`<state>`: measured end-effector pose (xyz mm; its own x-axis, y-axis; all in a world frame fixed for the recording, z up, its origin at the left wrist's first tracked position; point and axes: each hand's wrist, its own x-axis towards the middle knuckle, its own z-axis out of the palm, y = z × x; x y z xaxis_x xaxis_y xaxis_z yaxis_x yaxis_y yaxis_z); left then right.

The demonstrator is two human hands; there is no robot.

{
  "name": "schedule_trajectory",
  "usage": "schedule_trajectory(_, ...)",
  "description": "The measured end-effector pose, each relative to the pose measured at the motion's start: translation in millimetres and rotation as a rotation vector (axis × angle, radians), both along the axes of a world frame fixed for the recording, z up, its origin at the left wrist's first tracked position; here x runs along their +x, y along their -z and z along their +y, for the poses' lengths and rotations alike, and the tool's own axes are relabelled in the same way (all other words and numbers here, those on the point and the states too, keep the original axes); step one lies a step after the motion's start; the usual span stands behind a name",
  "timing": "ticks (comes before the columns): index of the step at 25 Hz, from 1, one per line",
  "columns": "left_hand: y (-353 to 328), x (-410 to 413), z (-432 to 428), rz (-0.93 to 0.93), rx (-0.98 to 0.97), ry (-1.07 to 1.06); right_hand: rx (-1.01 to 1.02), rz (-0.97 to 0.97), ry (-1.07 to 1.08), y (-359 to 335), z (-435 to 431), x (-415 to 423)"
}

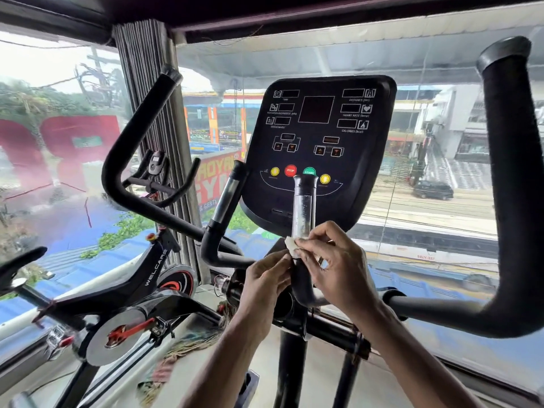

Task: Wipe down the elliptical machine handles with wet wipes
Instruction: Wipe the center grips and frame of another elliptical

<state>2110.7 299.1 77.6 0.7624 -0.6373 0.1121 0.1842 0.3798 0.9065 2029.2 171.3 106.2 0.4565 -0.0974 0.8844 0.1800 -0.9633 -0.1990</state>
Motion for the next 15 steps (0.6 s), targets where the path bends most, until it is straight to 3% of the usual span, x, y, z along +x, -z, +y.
schedule_trajectory(12,11,-3,0,0.018,-0.112,0.017,-0.125,0.126,0.023,-5,0,-6)
schedule_trajectory(15,12,-3,-1,0.030,-0.108,-0.013,-0.160,0.075,0.112,-10,-1,-6)
